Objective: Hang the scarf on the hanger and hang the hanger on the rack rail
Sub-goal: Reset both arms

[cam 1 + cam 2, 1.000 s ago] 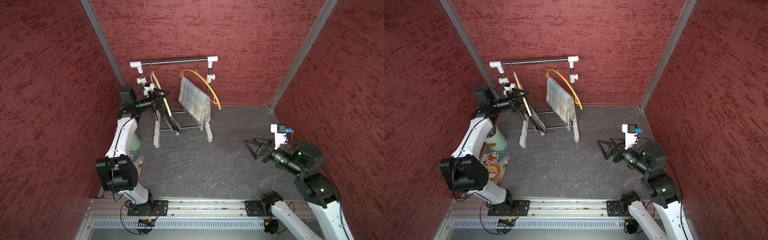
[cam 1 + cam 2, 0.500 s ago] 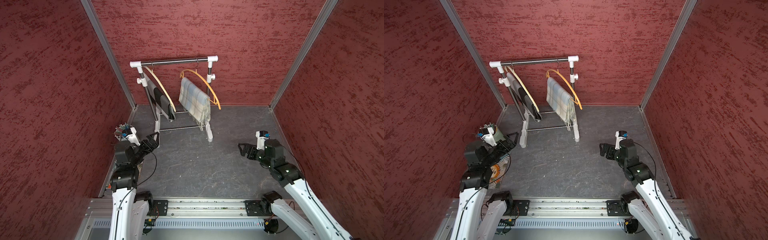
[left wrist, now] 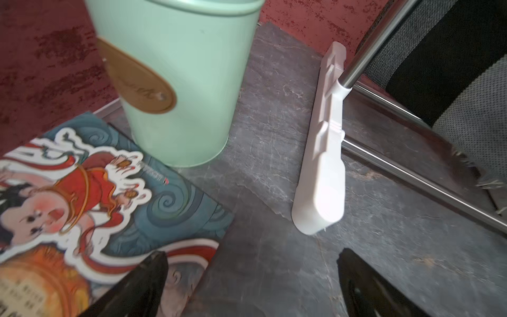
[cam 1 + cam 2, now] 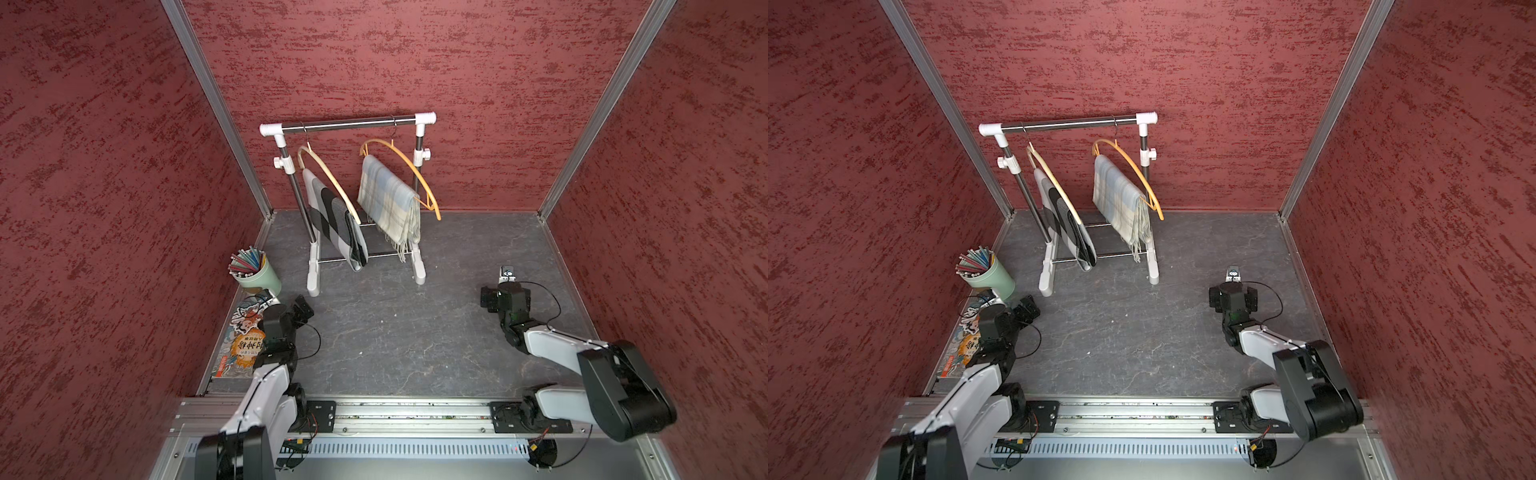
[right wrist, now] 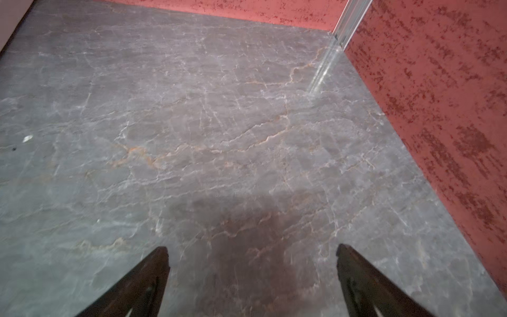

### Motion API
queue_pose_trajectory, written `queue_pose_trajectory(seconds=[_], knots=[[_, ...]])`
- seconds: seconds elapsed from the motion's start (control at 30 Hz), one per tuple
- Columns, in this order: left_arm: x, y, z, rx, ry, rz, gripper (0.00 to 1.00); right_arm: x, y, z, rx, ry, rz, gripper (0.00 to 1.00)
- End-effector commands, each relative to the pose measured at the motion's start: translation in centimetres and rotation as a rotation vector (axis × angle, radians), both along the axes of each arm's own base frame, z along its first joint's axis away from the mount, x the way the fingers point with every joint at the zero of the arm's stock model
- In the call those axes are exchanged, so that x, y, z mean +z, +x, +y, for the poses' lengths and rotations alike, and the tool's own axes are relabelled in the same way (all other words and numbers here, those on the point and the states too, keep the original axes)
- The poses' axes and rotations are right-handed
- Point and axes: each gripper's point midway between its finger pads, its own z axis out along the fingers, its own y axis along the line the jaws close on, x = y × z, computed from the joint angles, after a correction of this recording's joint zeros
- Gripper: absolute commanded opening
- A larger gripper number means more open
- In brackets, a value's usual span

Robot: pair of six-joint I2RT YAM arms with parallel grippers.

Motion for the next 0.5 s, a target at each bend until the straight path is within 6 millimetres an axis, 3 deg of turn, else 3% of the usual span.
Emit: queue_pose_trajectory(seconds=[0.0, 0.07, 0.1, 0.2, 0.47], knots=[[6.6, 5.3, -0.4, -0.081, 0.142, -0.291, 1.0, 5.6, 4.2, 0.3, 0.058, 0.016, -0.311, 0.98], [5.9, 7.4, -1.4, -0.16, 0.164, -0.289, 1.0, 3.8, 3.4, -1.4, 0.089, 0.175, -0.291, 0.98], [5.6, 8.3, -2.4, -0.214, 0.183, -0.285, 1.0, 4.2, 3.4, -2.3, 0.104, 0.186, -0.359, 0.98], [3.9, 10.1, -6.4, -0.36, 0.309, -0.212, 1.0, 3.7, 4.5, -1.6, 0.142, 0.2, -0.275, 0.98], [3.8, 10.8, -5.6, -0.348, 0.256, -0.183, 1.0, 3.7, 4.4, -1.3, 0.159, 0.202, -0.263, 0.98]])
